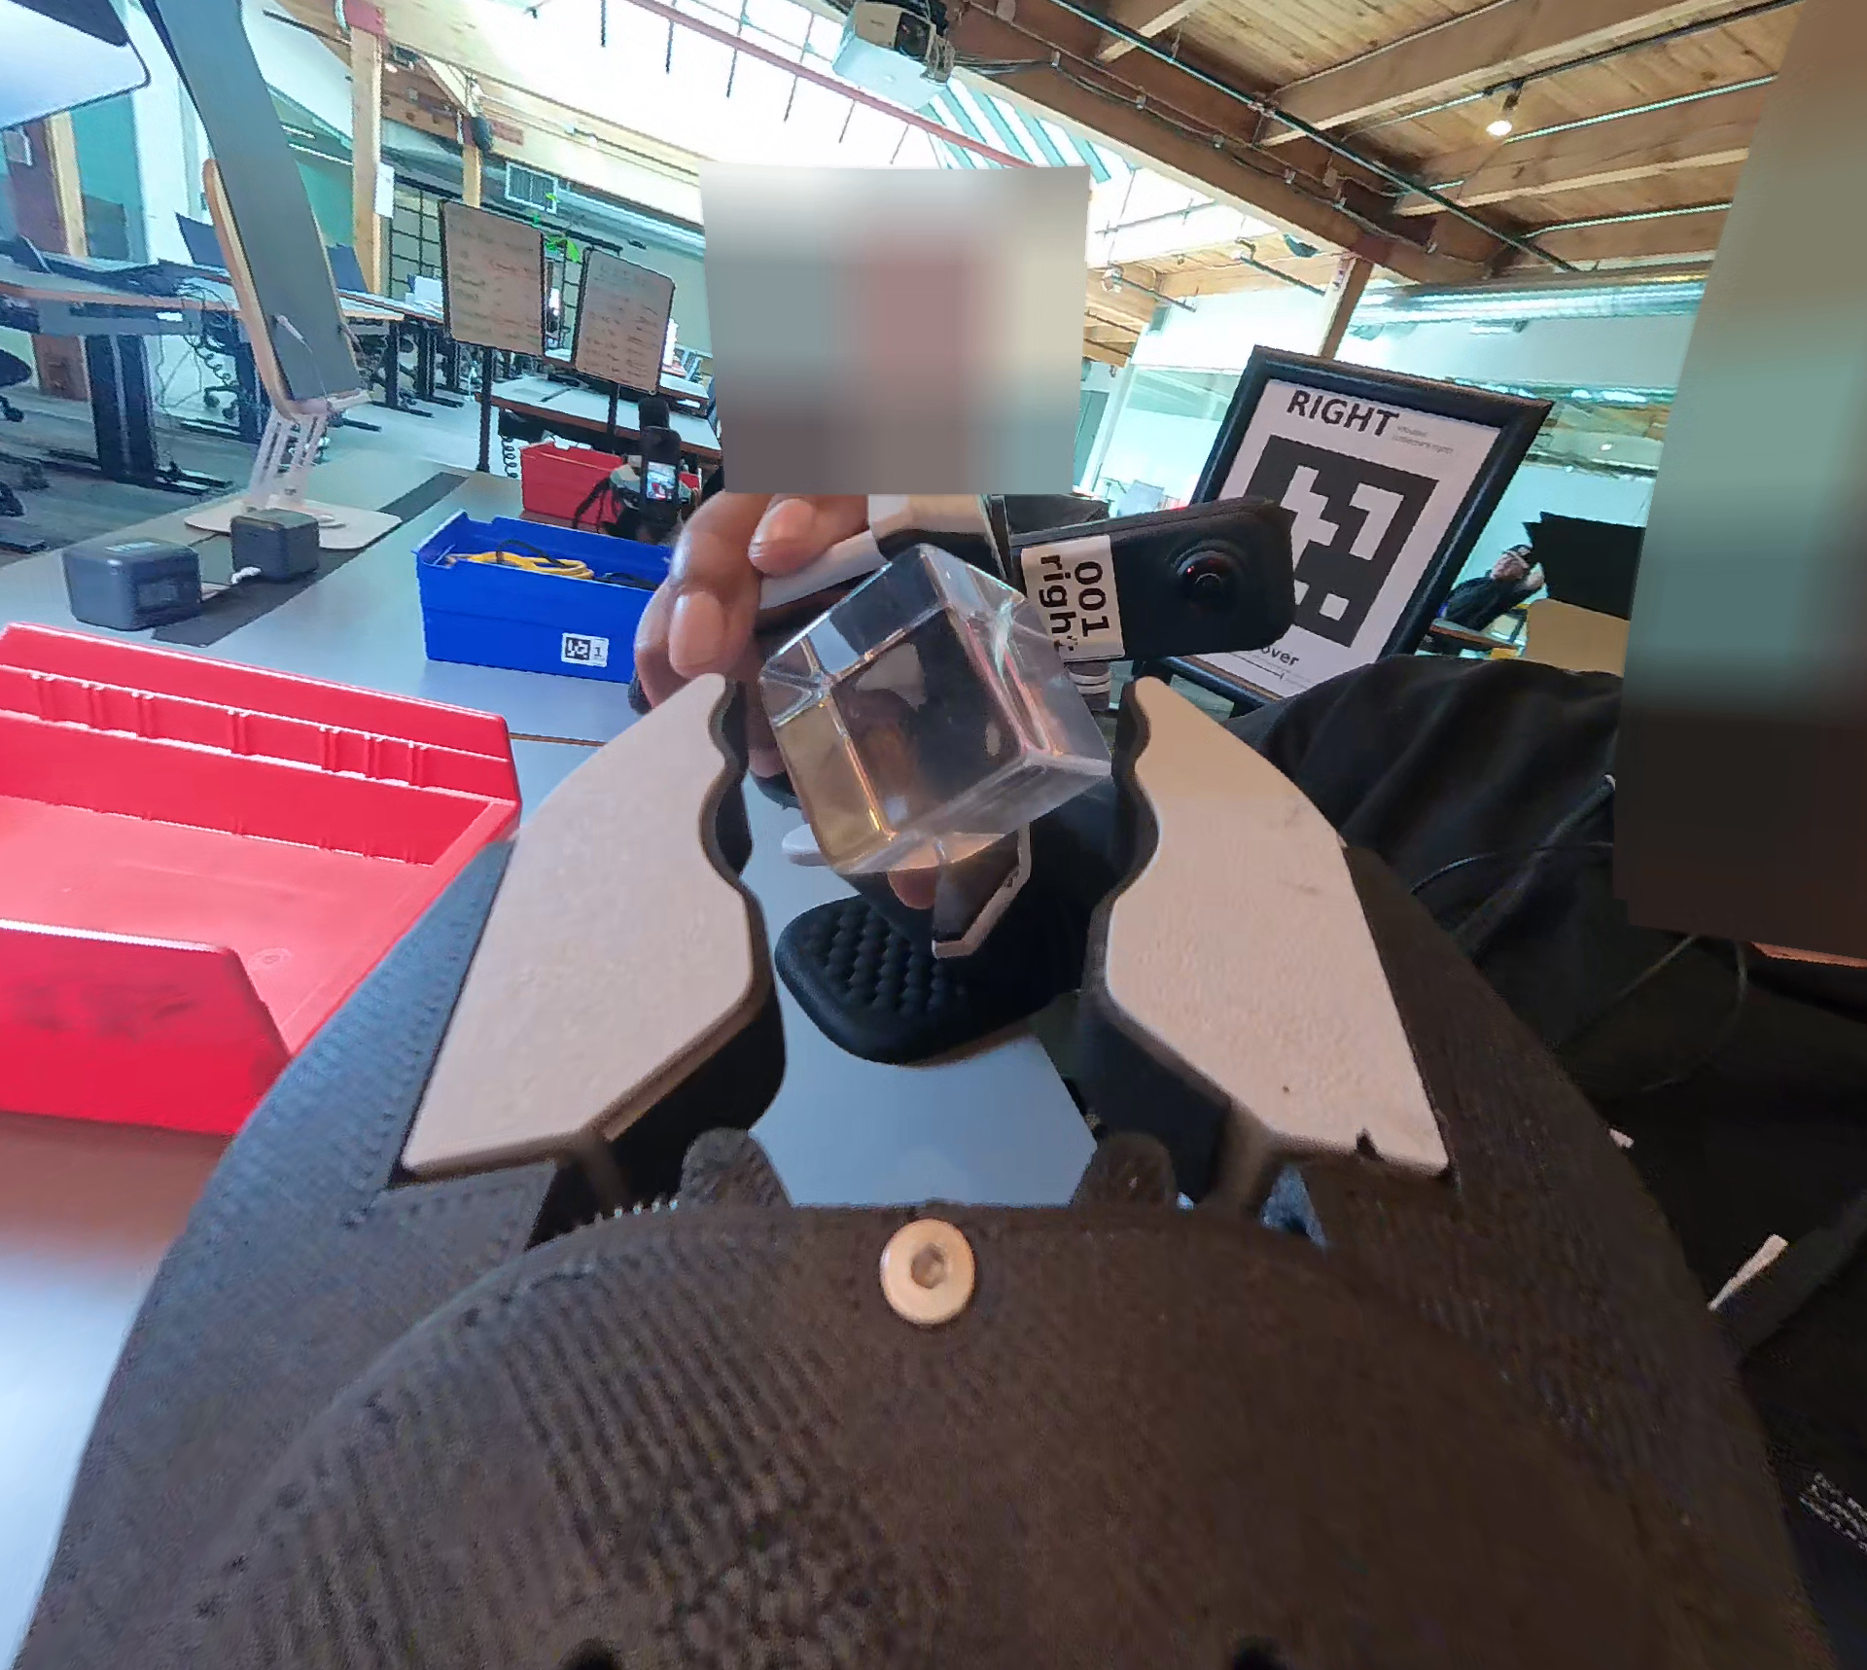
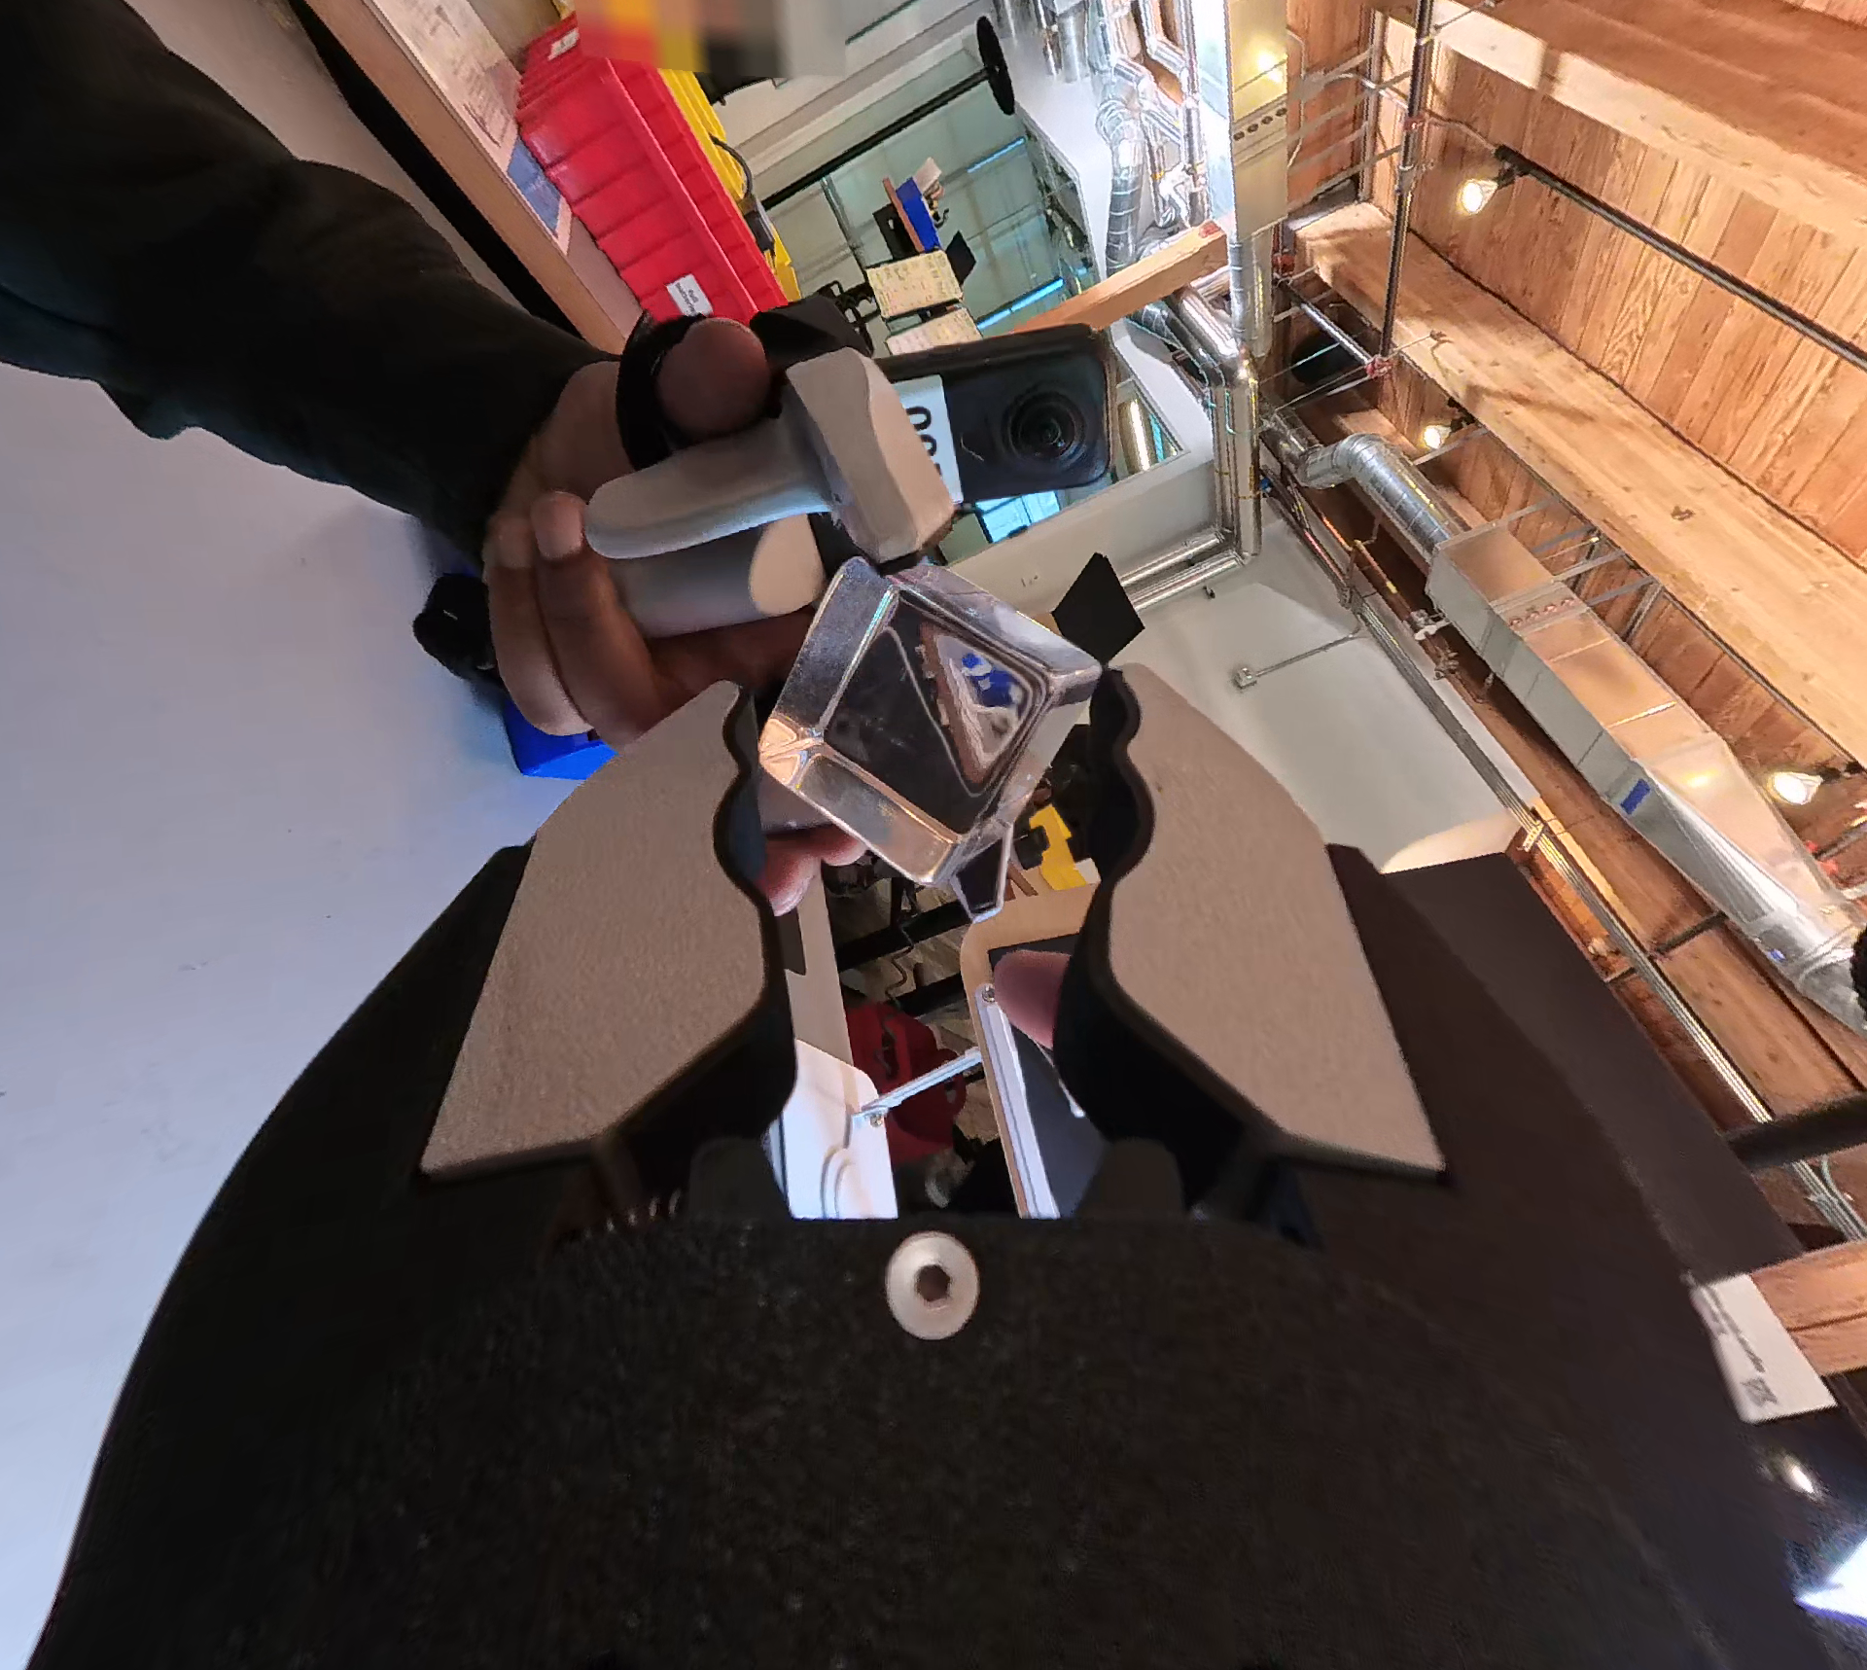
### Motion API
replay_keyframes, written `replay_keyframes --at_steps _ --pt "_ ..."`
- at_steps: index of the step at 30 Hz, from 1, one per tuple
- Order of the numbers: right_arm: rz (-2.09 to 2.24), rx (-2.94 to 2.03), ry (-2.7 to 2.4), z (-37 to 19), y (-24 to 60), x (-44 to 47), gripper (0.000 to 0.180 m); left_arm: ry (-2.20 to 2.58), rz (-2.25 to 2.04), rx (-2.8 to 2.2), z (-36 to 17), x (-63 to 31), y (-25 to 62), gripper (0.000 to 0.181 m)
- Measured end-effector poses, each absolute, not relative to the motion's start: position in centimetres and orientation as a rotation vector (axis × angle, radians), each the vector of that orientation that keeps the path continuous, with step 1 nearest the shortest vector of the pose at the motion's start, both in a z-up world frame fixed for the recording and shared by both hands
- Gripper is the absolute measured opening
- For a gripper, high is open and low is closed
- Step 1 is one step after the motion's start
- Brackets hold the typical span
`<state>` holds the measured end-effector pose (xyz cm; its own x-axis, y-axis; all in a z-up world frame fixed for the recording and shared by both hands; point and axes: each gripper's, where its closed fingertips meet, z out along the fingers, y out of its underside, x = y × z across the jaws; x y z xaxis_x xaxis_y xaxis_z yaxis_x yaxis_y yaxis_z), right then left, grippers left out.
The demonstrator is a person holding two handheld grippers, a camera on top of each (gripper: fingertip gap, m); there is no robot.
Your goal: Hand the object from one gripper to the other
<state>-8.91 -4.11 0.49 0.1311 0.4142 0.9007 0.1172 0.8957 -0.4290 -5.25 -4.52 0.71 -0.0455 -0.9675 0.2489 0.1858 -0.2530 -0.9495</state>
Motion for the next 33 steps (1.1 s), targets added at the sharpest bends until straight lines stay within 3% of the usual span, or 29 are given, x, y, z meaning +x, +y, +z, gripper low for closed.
replay_keyframes --at_steps 1,33 --pt "0.230 -0.452 -1.439 0.4 -4.1 -8.9 0.063 0.953 -1.481 -1.231 0.7 -5.2 -4.5 0.070" --pt "0.373 -0.650 -1.394 0.4 -1.2 -8.8 0.060 0.858 -1.052 -1.230 0.9 -6.3 -1.0 0.069"
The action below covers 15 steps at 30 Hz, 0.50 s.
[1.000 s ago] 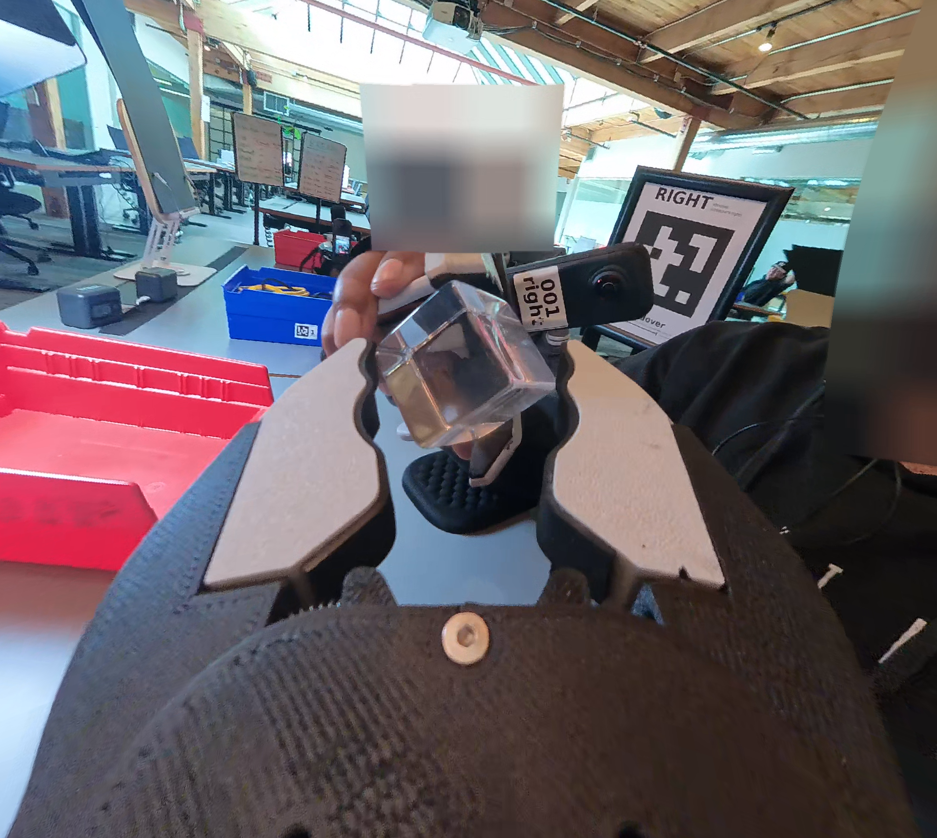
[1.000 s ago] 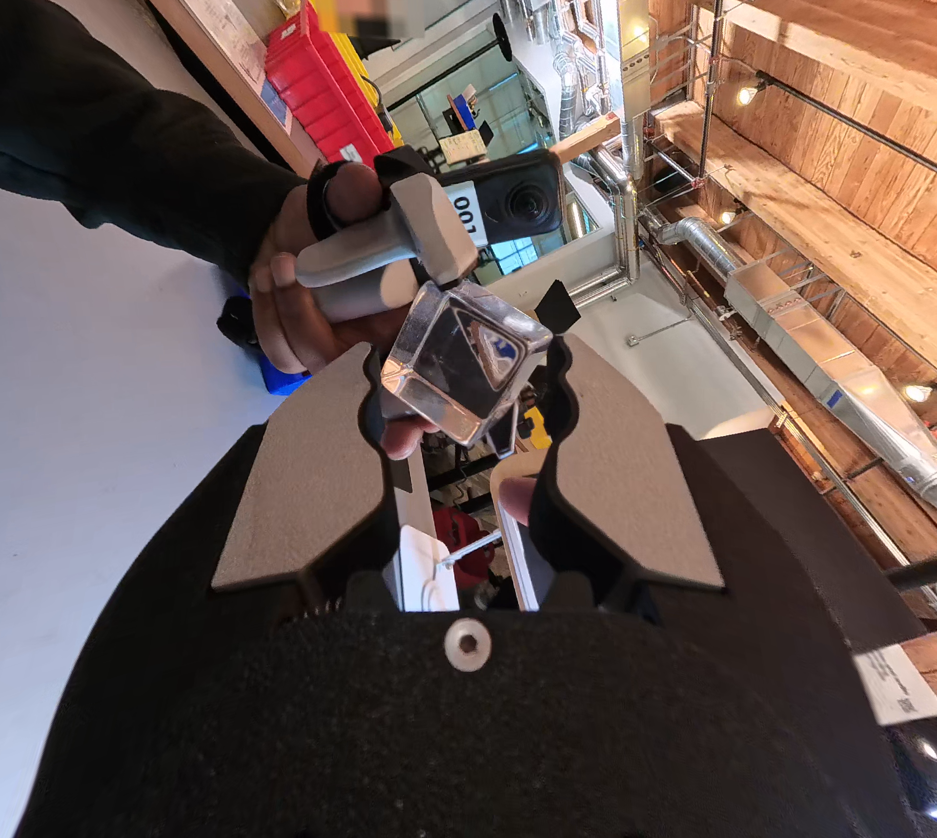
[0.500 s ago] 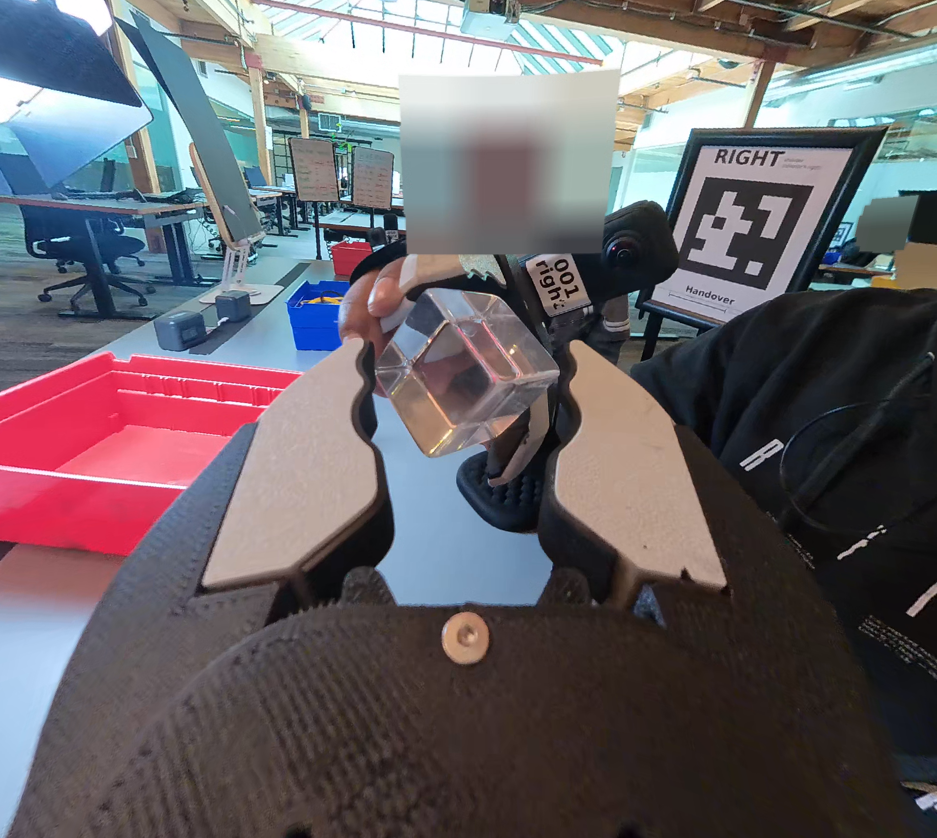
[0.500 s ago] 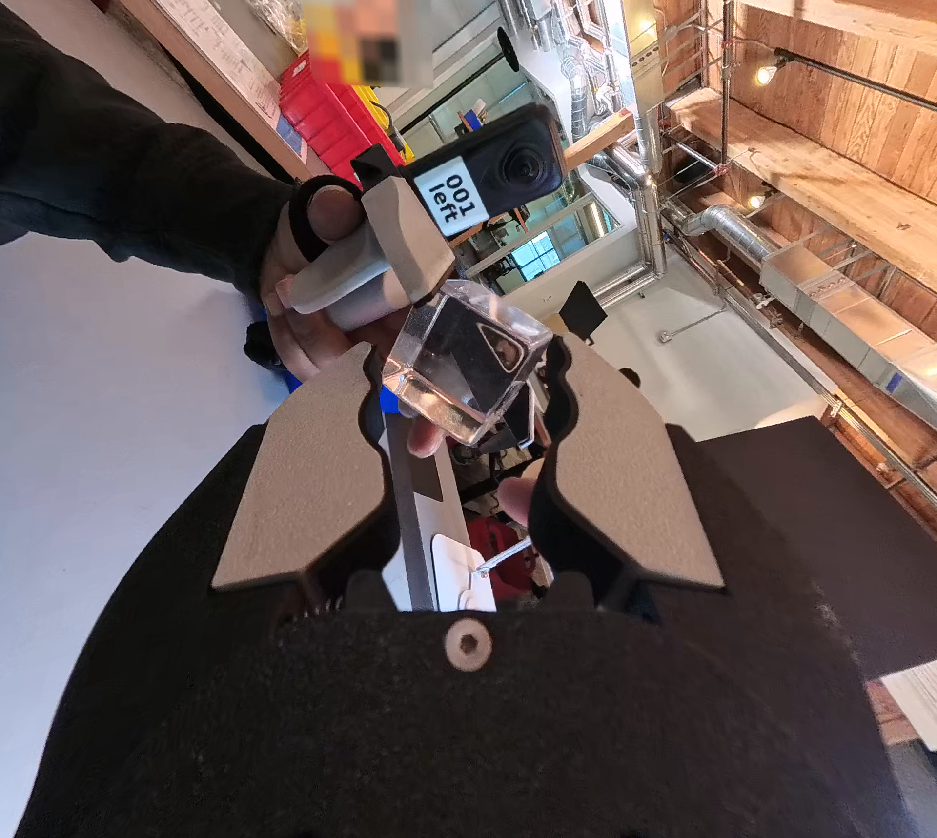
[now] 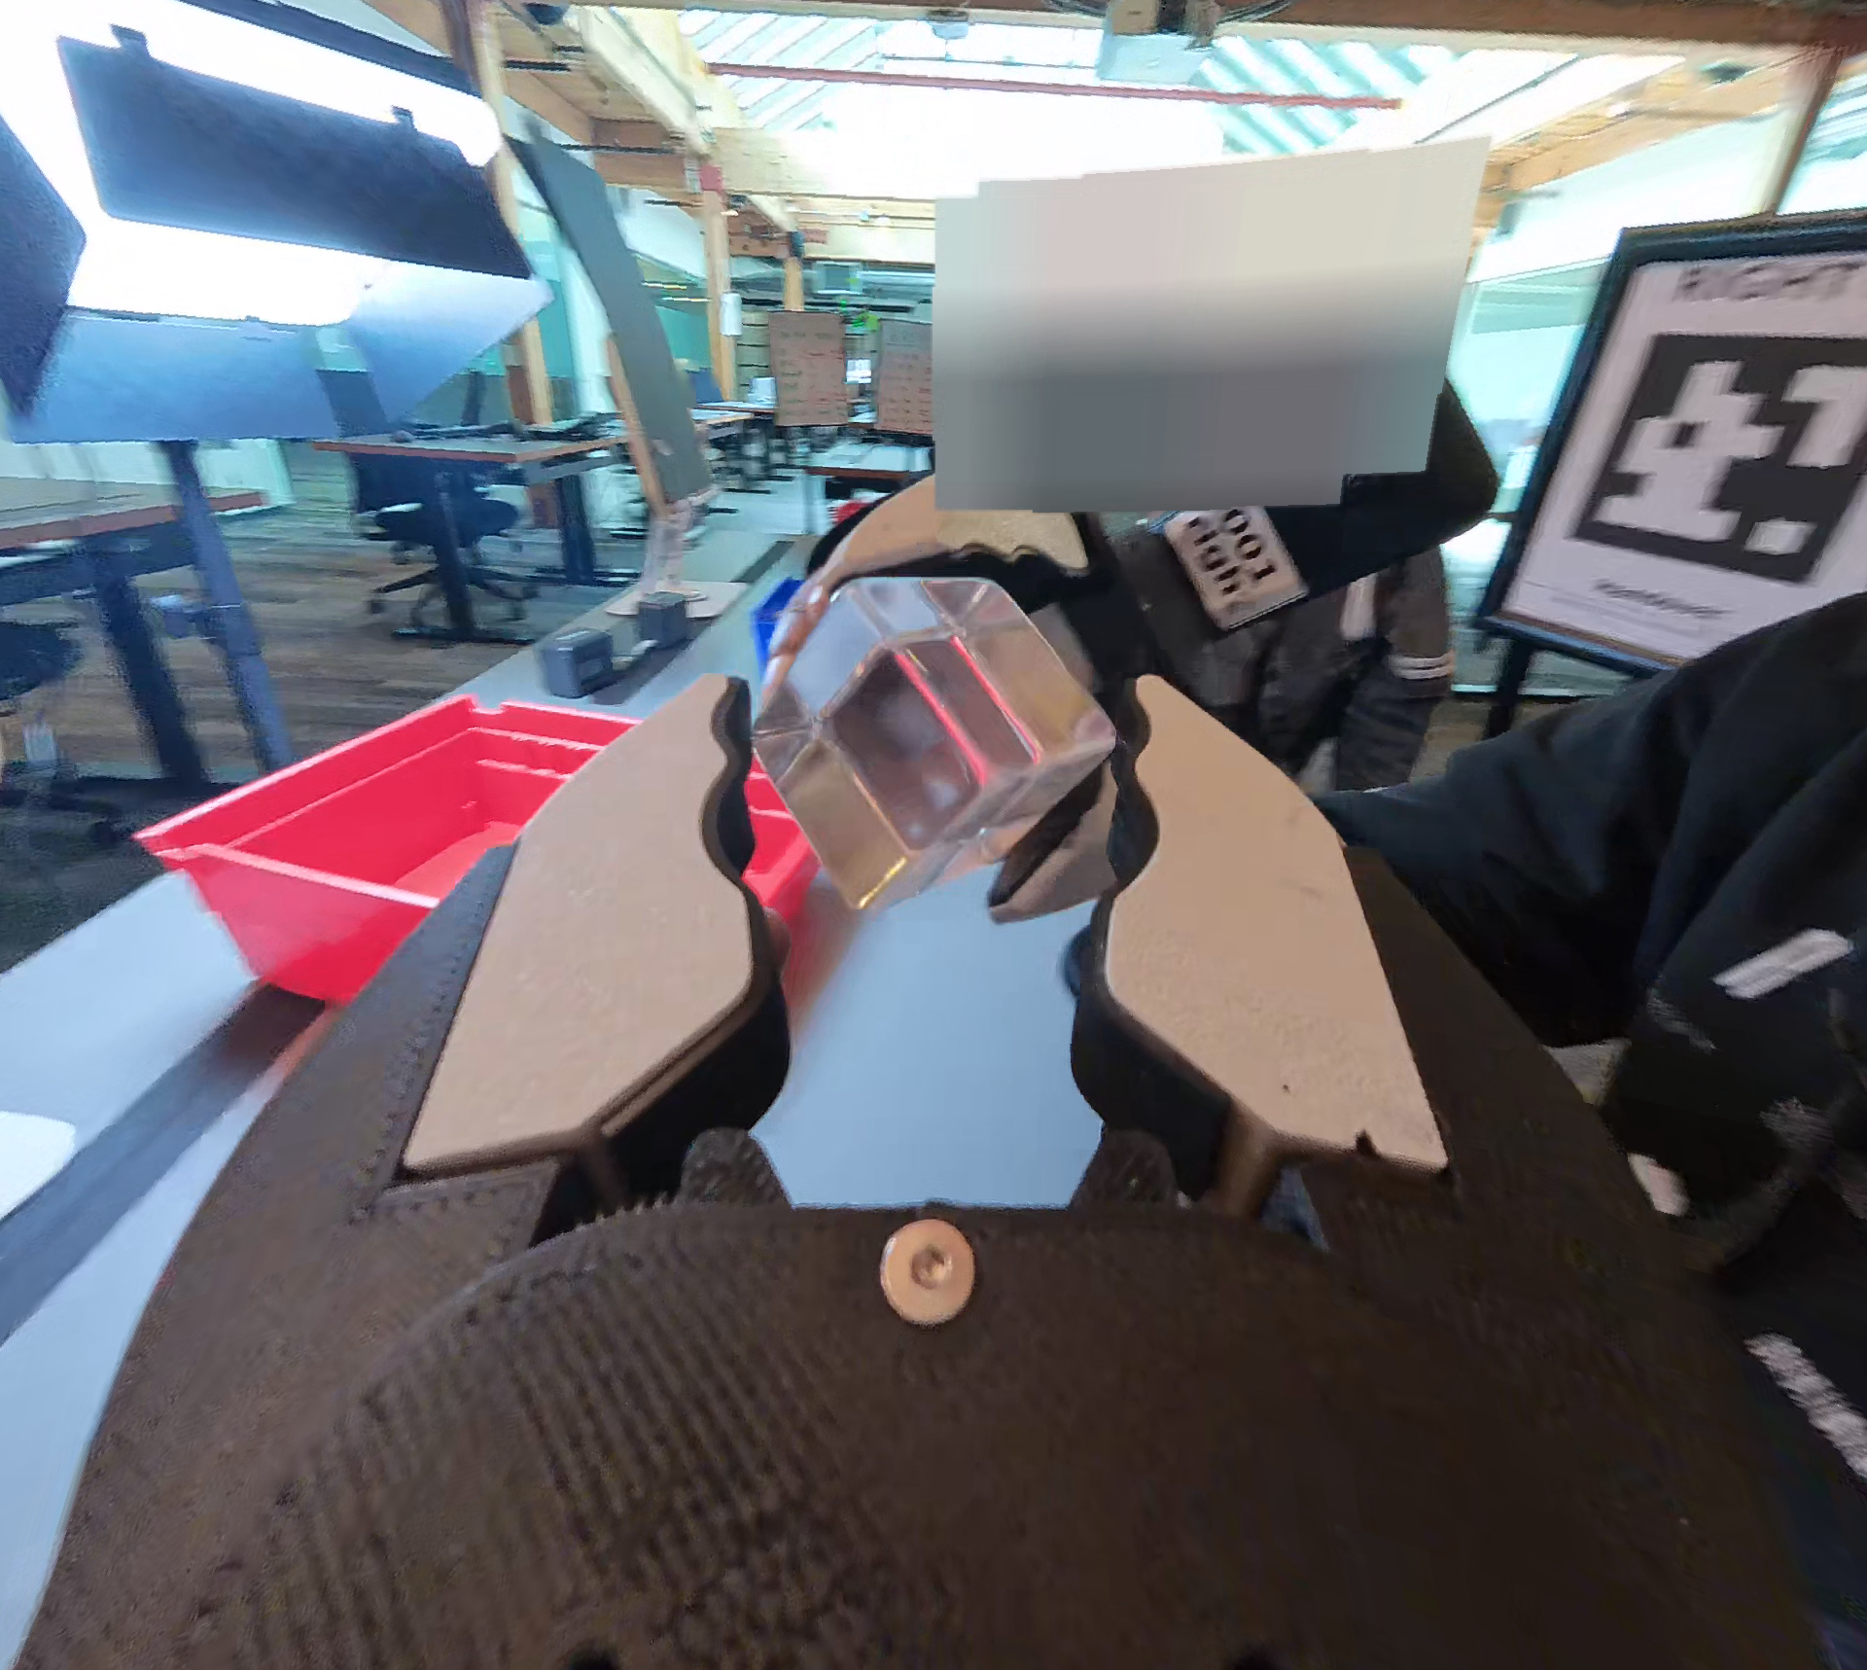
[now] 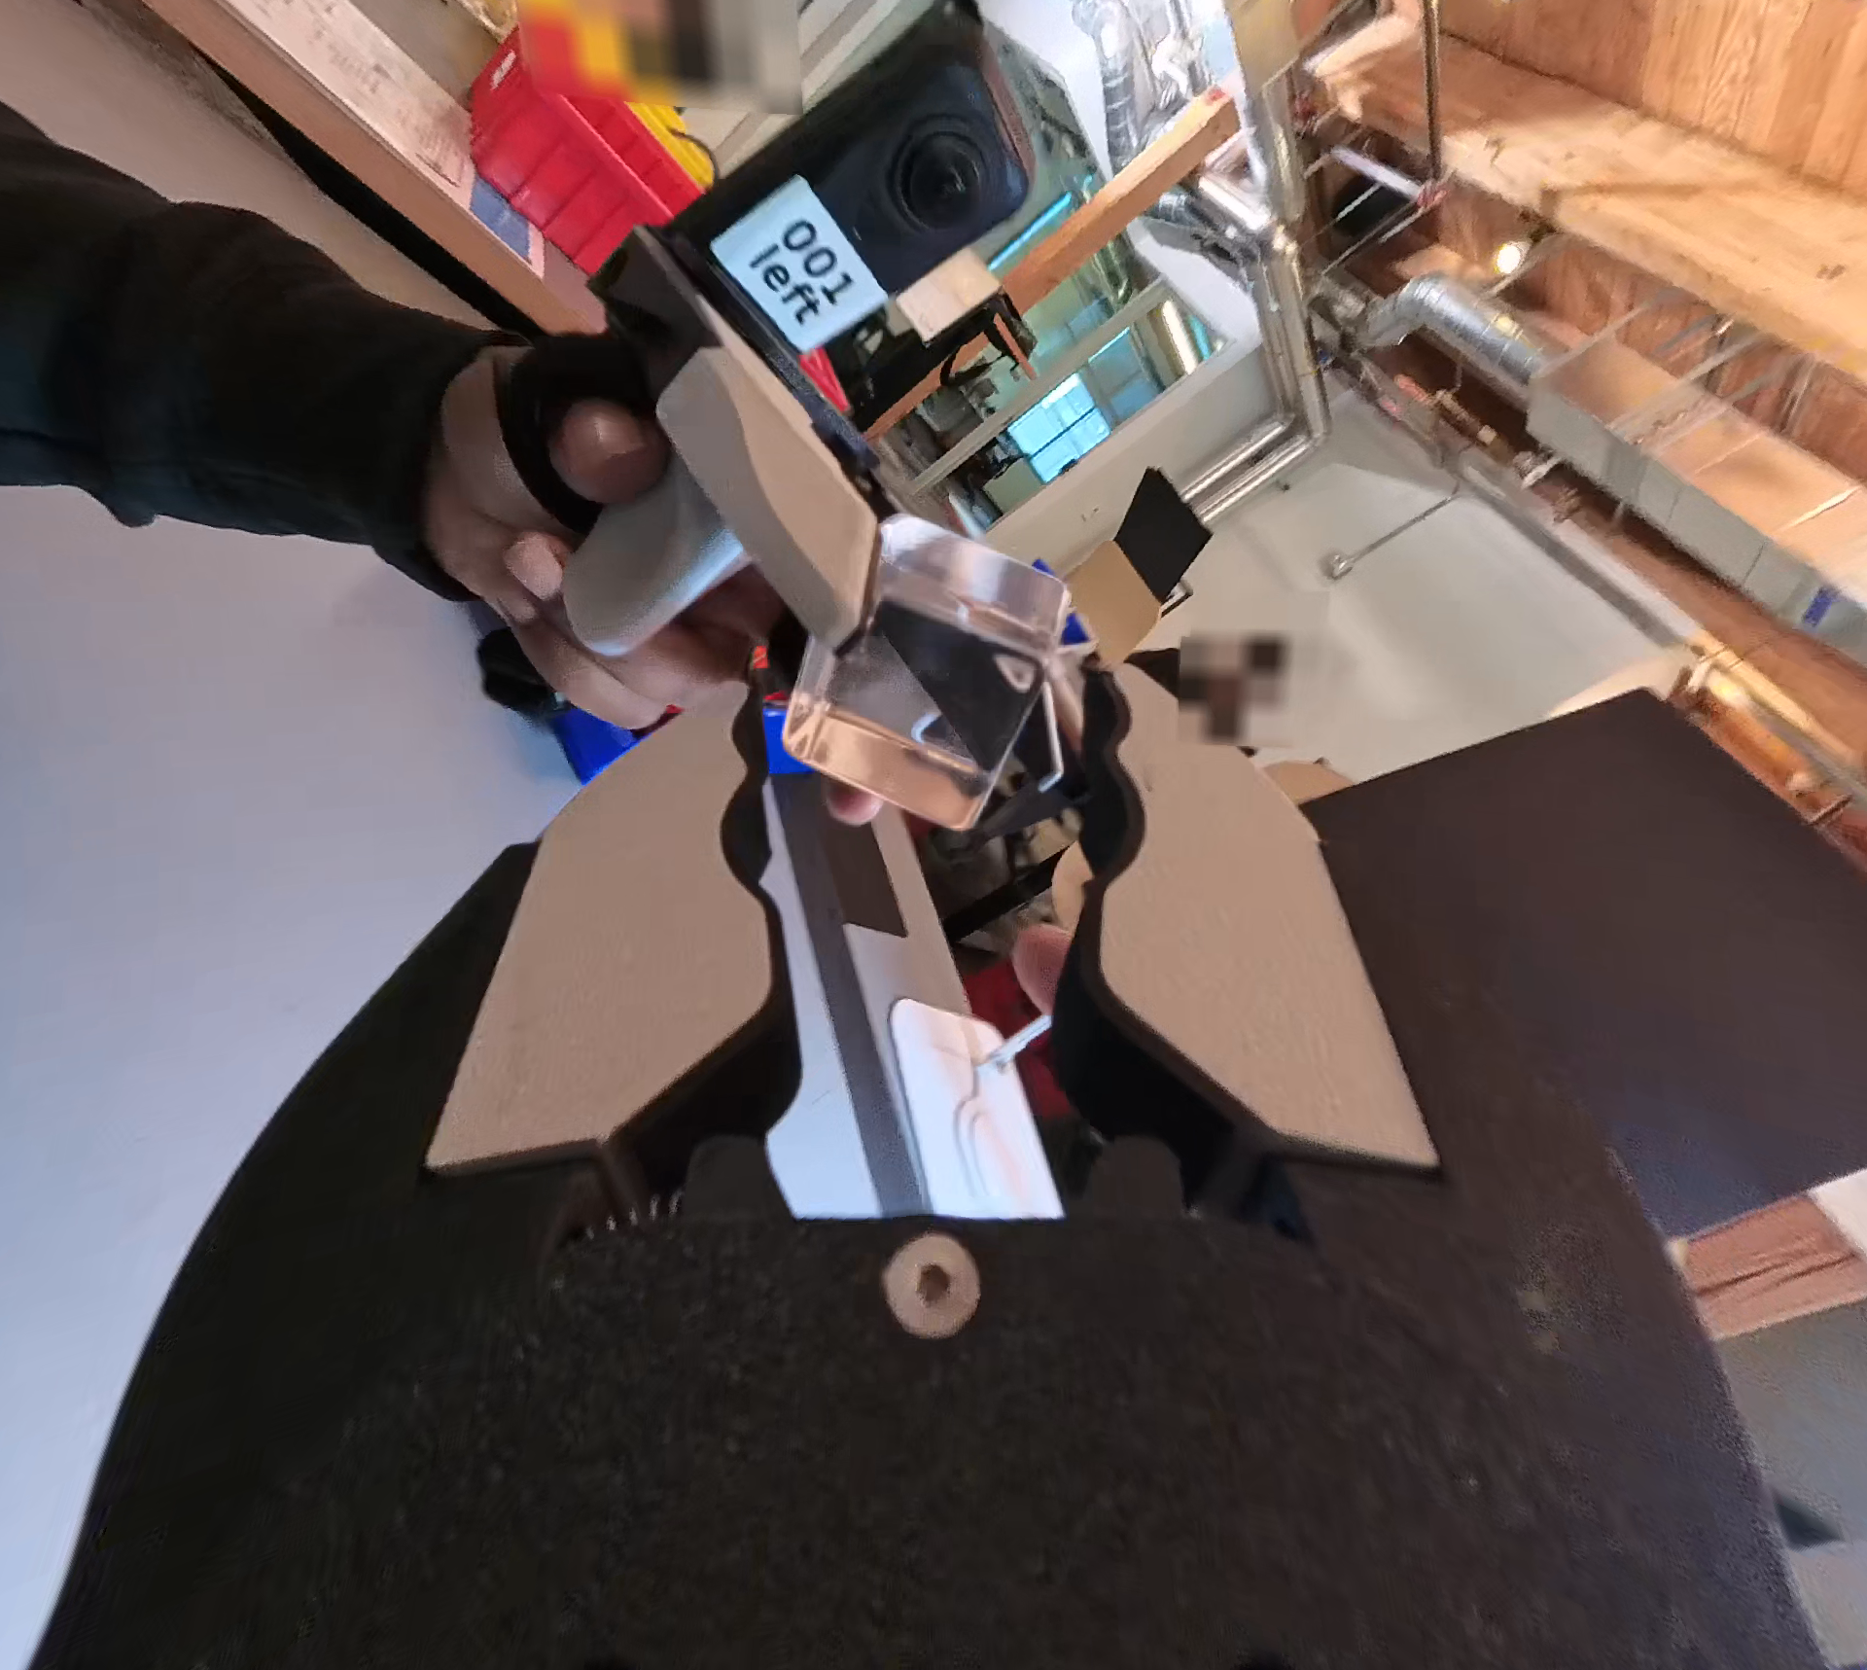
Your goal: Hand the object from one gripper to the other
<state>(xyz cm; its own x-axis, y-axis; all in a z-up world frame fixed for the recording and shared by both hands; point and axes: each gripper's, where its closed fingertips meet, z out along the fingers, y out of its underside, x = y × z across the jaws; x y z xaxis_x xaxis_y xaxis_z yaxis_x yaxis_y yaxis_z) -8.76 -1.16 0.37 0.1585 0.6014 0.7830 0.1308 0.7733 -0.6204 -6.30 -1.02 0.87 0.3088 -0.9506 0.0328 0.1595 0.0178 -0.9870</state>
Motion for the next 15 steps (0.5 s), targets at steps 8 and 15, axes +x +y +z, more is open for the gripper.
replay_keyframes --at_steps 8,15 --pt "0.839 -1.114 -1.284 -1.6 4.9 -7.2 0.067 0.809 -0.249 -1.281 -2.6 -9.8 5.5 0.069" --pt "0.997 -1.422 -1.239 -5.2 7.1 -8.2 0.069 0.966 0.410 -1.117 -5.7 -9.7 7.5 0.069"
